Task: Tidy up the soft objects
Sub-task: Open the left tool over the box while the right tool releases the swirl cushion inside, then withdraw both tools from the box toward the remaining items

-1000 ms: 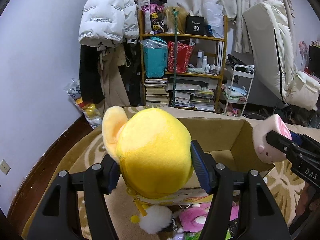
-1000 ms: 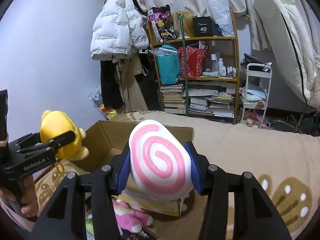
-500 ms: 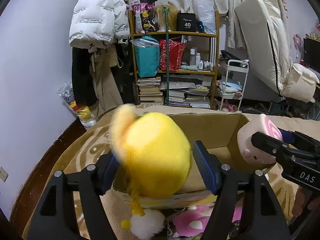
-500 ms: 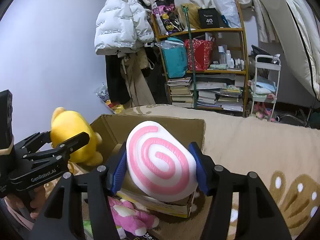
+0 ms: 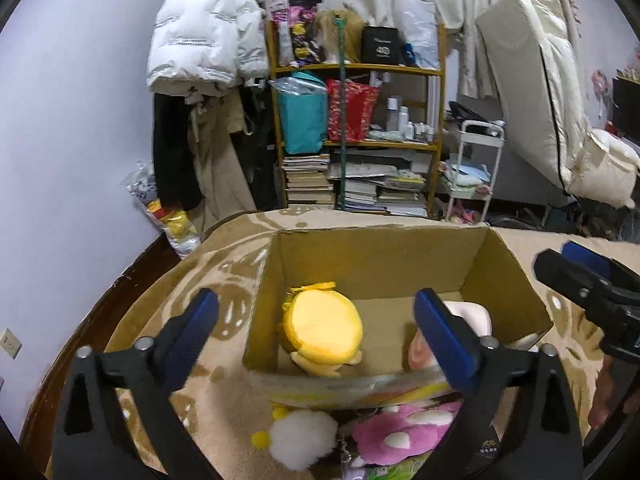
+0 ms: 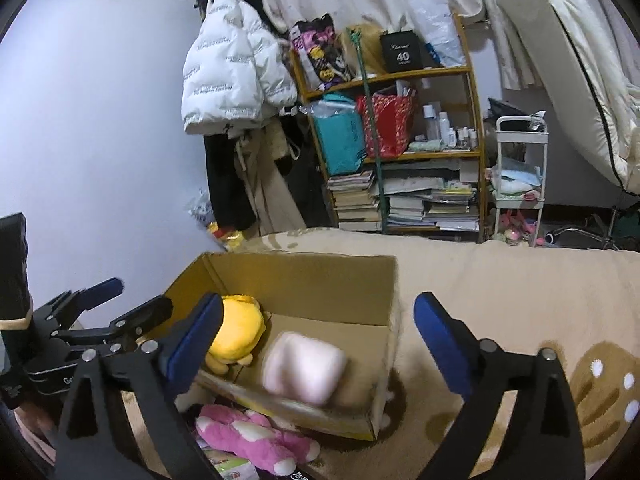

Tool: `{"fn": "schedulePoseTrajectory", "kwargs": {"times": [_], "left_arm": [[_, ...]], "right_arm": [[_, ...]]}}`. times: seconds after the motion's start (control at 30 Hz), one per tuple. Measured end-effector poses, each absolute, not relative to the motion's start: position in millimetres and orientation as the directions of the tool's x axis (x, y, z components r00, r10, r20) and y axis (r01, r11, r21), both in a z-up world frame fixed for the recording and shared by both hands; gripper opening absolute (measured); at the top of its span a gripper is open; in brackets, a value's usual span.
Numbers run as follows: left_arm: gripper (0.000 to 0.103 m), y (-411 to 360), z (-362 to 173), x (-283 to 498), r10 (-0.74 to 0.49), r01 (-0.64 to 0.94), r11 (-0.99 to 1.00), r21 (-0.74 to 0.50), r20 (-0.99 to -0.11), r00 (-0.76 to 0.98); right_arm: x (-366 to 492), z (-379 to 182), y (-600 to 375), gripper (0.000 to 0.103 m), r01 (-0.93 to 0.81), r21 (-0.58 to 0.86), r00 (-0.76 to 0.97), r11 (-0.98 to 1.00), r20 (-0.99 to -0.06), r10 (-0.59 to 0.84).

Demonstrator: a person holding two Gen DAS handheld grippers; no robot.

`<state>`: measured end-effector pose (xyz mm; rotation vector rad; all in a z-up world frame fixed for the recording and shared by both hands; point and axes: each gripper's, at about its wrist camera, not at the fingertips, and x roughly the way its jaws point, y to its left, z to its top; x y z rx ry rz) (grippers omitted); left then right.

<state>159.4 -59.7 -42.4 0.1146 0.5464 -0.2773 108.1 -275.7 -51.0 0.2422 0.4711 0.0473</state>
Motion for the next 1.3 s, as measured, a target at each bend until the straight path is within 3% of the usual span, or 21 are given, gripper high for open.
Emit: {"fn": "schedulePoseTrajectory", "kwargs": {"times": [0.6,1.3], "left_arm": [[0.099,-36,-27,110,-0.141,0.22,0.973,0.069,-0.575,0.806],[0.099,-43,-31,54,-0.202,0.317,0.946,0.064,-0.65,0.733]], "right_arm": [[61,-34,-261,0.103,0.053,0.257,0.863,0.965,-0.497,0.085],[19,-45,-259,0.103,0.117,0.338,0.771,0.934,-0.623,0.129]]}}
